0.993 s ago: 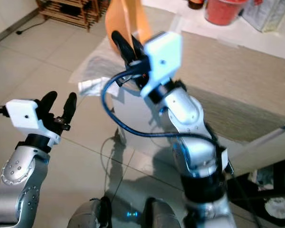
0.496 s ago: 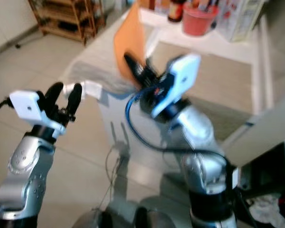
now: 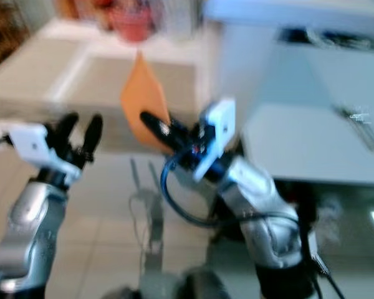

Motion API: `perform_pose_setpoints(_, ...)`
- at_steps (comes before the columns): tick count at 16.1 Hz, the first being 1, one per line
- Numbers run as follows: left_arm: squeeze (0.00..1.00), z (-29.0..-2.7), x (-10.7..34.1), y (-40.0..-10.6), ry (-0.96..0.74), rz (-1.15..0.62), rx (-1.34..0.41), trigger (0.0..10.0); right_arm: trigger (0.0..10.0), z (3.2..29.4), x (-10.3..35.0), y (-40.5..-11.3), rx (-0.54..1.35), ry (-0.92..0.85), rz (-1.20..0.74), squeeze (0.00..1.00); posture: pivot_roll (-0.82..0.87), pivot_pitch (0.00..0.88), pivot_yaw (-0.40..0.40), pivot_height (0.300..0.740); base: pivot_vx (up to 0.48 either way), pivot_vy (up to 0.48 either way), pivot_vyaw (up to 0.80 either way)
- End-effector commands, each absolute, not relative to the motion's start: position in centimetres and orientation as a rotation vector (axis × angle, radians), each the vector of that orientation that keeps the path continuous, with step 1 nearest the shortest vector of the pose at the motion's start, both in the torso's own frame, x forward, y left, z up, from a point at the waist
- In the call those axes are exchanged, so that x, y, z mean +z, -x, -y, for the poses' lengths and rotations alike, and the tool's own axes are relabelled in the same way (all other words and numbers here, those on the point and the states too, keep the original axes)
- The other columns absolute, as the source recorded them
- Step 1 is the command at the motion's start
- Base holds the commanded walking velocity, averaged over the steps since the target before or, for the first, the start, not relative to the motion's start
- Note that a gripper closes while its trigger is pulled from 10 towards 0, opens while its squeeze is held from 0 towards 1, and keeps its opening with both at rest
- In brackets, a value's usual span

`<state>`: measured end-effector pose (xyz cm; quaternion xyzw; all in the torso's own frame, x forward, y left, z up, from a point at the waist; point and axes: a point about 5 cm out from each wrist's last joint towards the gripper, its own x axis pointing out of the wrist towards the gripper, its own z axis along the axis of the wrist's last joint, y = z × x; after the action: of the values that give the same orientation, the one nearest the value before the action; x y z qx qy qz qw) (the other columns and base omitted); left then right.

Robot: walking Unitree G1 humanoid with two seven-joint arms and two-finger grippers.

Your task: Setting the table

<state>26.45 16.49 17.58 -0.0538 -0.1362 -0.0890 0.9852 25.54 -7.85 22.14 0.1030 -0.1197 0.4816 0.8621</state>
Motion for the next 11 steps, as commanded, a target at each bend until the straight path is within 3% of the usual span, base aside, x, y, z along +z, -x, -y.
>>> perform_pose_setpoints(1,0.00,-16.5,17.7,-26.3,0.108,0.278,-0.183,10.0,10.0,7.9,23.2,-25.2,1.042,-0.193,0.297,0.00,-0.13,0.098,0.019,0.740,0.000,-0.450,0.00)
perform_pose_setpoints(11,0.00,-15.8,17.1,-25.9,0.103,0.252,-0.210,10.0,10.0,10.0,21.6,-27.8,0.801,0.075,0.226,0.00,-0.13,0.108,0.018,0.740,0.000,-0.452,0.00)
